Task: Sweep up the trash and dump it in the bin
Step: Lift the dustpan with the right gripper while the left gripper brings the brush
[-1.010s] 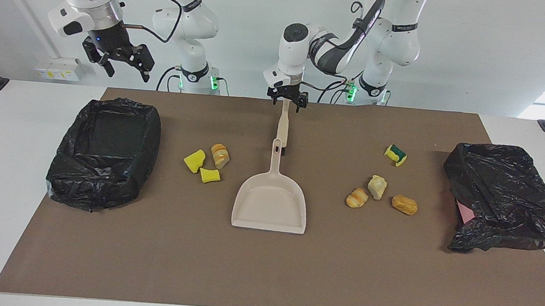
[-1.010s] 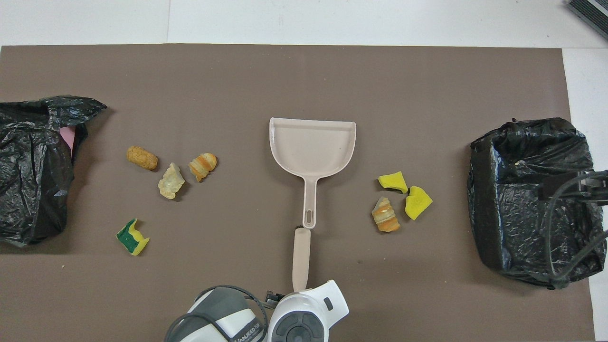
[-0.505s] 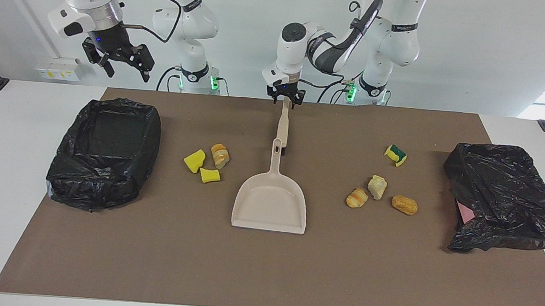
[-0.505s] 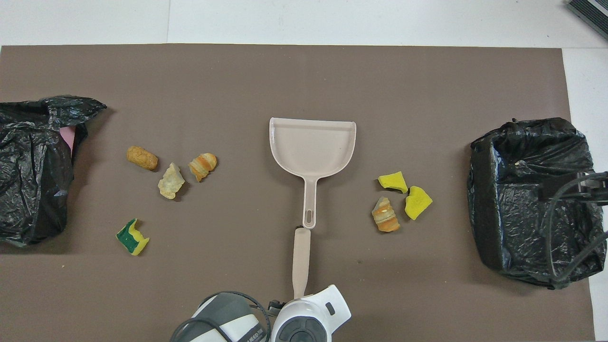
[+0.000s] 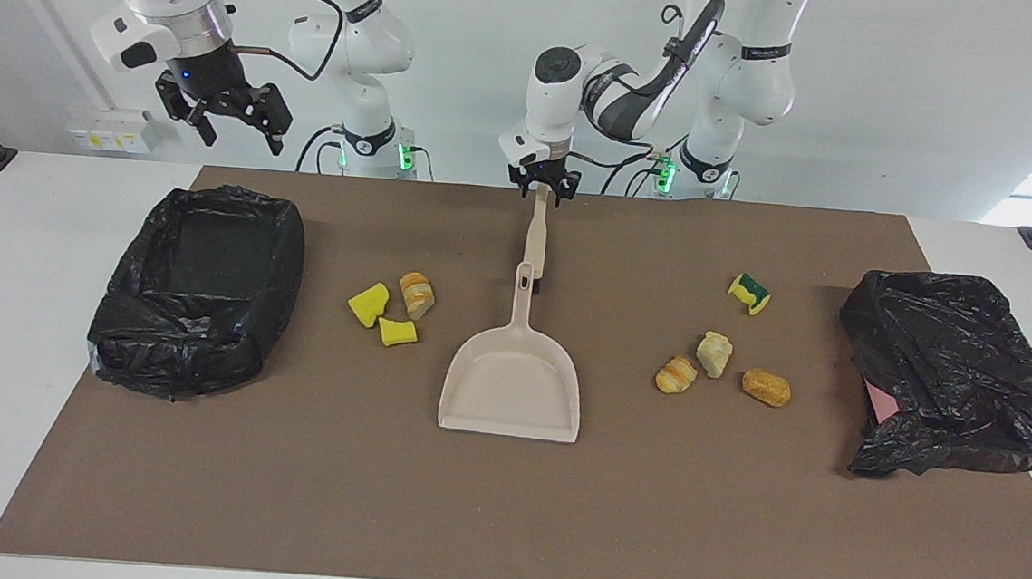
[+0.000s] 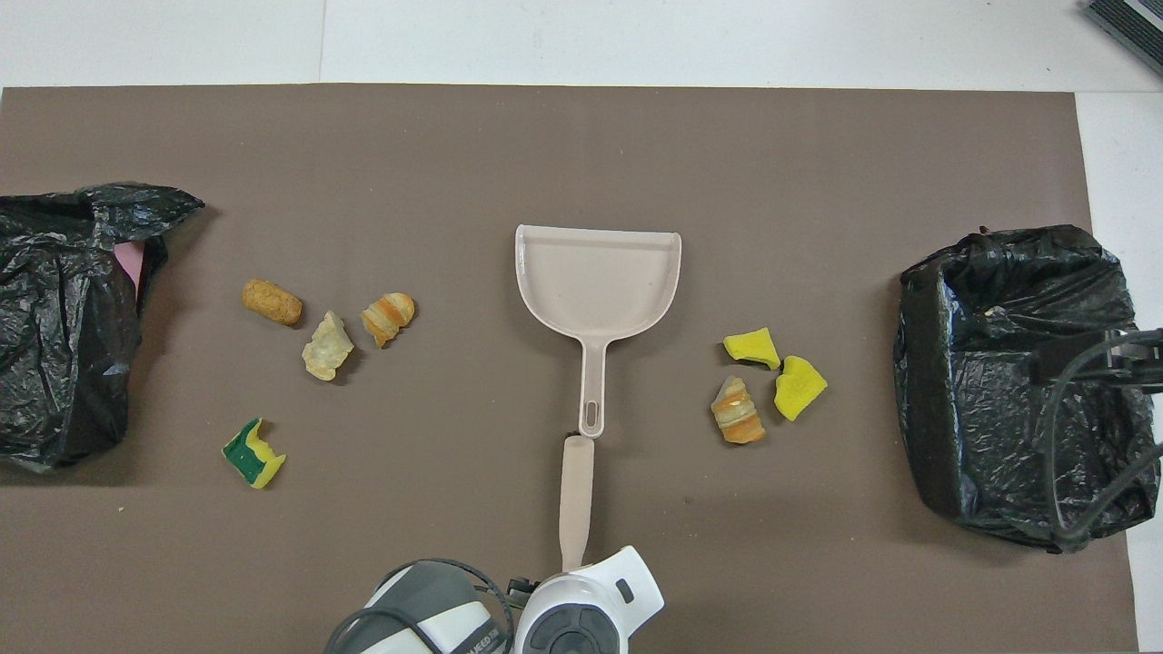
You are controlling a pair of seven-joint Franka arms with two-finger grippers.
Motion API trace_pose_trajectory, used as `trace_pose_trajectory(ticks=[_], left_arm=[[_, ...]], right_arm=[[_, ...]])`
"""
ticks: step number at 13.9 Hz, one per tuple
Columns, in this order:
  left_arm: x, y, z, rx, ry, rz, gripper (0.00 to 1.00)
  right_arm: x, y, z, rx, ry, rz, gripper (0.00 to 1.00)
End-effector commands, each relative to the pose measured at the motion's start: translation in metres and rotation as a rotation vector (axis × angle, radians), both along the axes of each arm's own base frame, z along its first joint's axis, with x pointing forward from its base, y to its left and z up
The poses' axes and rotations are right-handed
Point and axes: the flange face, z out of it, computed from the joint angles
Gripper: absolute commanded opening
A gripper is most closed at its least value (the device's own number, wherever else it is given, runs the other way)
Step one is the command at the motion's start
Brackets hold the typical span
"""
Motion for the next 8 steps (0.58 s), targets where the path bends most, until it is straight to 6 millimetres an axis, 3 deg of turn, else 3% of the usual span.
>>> trace_pose_trajectory(ticks=[1, 2, 5, 8], left_arm=[[-0.005, 0.004, -0.004, -0.015, -0.003, 0.021, 0.6], [-0.006, 0.004, -0.003, -0.014, -0.001, 0.023, 0.41], [-0.003, 0.003, 0.001, -0.01, 0.0, 0.044, 0.0], [0.006, 0.006, 0.015, 0.015, 0.027, 0.058, 0.0]], right_arm=[[-0.007, -0.004, 0.0, 0.019, -0.01, 0.019, 1.0], [-0.007, -0.004, 0.0, 0.019, -0.012, 0.019, 1.0], [-0.007, -0.004, 0.0, 0.019, -0.01, 0.019, 1.0], [-0.007, -0.004, 0.0, 0.019, -0.012, 0.019, 1.0]])
